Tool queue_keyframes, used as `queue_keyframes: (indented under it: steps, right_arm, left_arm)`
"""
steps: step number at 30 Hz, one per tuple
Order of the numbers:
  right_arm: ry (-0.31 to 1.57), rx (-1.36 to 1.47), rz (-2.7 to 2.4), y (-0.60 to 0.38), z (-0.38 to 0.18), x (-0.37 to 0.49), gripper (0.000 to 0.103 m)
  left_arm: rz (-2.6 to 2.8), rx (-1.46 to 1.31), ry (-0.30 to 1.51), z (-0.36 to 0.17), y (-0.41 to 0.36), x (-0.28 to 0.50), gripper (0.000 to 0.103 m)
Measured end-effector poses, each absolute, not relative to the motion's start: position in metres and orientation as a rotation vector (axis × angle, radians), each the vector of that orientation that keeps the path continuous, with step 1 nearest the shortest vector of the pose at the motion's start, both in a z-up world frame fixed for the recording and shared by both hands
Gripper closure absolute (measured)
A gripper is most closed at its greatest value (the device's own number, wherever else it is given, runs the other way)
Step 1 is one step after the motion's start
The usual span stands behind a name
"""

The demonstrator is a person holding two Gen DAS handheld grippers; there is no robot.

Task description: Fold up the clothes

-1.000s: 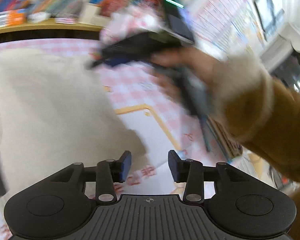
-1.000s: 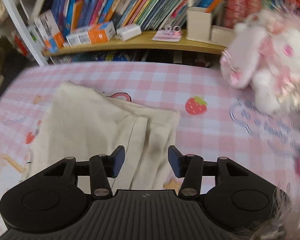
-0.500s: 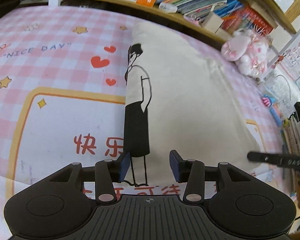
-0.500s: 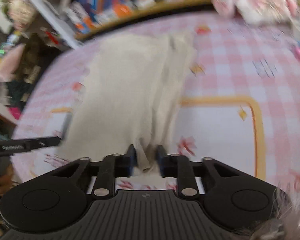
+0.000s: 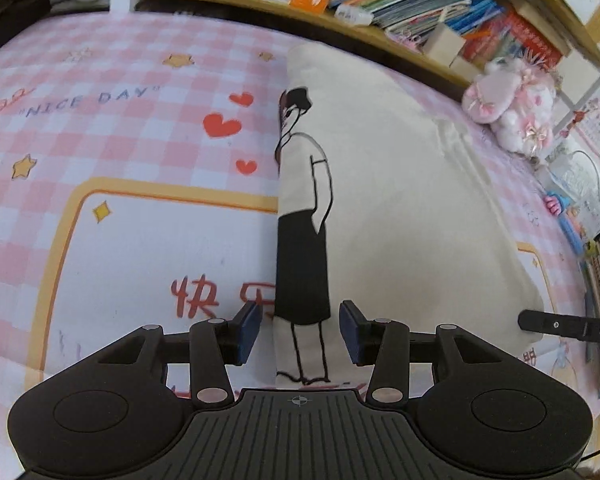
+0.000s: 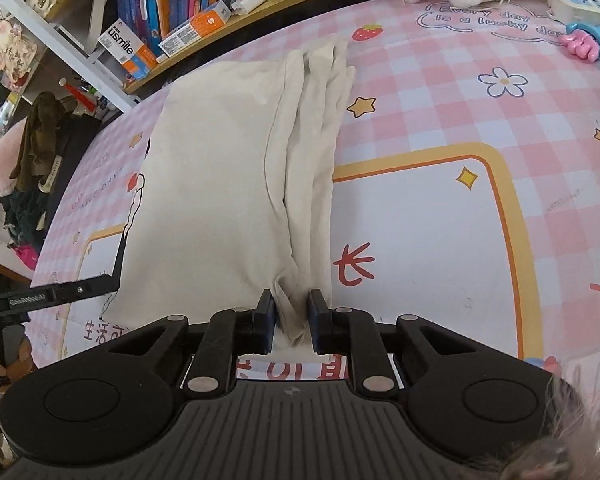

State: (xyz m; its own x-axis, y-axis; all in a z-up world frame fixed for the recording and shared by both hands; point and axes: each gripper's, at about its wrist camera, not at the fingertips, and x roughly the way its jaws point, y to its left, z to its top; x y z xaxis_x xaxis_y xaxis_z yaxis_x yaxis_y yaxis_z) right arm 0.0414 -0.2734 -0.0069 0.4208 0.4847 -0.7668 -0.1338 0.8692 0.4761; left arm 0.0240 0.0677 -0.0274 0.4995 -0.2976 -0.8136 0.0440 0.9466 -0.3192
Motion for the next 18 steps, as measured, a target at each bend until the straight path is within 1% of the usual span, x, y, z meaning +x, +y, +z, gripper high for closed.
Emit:
queue_keyframes:
  steps: [3,4,5,6,8,18]
  right_arm:
    - [1.075,0.369,0.400,-0.274,-0.007,0.042,0.087]
    - [1.074,0.367,0.399,-0.274,-0.007,0.042,0.087]
    - [1.073,0.365,0.397,-0.273,-0.007,0.041,0.087]
    - [1.071,0.361,0.396,-0.273,-0.007,0.041,0.087]
    - [1.069,0.352,0.395,-0.272,-0.006,0.041,0.087]
    - [1.107,0.326,0.438,-0.265,-0.008,0.034,0.087]
  left_arm:
    - [-0.220,-0.300,1.023,-0.028,0.070,0.023,0.069]
    - [-0.216,-0.303,1.024,-0.027,0.071,0.021,0.080]
    - [-0.213,-0.305,1.025,-0.027,0.073,0.019,0.095]
    - [-0.210,-0.308,1.025,-0.026,0.074,0.016,0.098]
    - [-0.203,-0.313,1.027,-0.025,0.077,0.012,0.101]
    - [-0.177,-0.340,1.037,-0.022,0.091,-0.008,0.100]
